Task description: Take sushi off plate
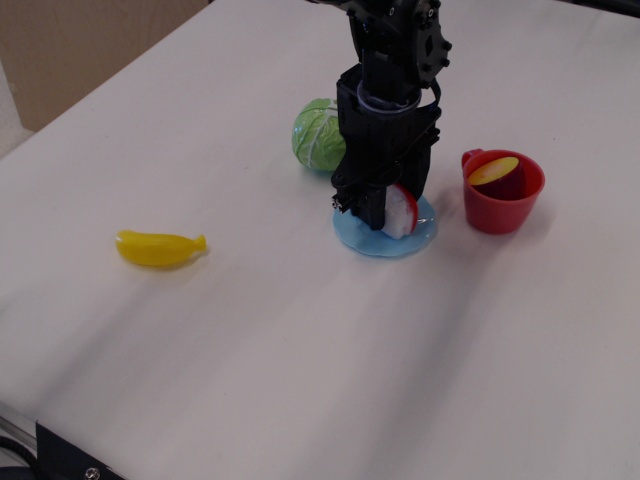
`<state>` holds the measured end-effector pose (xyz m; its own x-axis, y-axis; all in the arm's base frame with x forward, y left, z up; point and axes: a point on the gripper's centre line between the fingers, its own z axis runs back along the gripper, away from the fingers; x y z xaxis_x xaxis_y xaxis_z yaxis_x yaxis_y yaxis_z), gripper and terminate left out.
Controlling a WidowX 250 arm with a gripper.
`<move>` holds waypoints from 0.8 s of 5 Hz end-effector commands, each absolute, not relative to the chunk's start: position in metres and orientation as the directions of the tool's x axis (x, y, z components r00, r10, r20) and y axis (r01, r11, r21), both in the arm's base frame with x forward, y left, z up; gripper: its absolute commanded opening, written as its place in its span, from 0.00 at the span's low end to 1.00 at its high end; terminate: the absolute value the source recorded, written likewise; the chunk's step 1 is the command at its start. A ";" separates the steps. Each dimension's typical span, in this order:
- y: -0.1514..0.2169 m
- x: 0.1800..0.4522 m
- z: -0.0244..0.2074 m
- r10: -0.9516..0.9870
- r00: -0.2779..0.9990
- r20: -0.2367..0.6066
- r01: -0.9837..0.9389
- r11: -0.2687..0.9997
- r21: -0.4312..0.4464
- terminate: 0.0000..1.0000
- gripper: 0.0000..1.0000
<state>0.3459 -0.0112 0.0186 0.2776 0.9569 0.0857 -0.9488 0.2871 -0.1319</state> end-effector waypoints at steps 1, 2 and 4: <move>0.014 0.347 0.084 0.945 0.291 0.153 -0.927 0.317 -0.199 0.00 0.00; 0.033 0.327 0.092 0.951 0.275 0.145 -0.933 0.300 -0.198 0.00 0.00; 0.096 0.287 0.079 0.968 0.179 0.173 -0.966 0.207 -0.156 0.00 0.00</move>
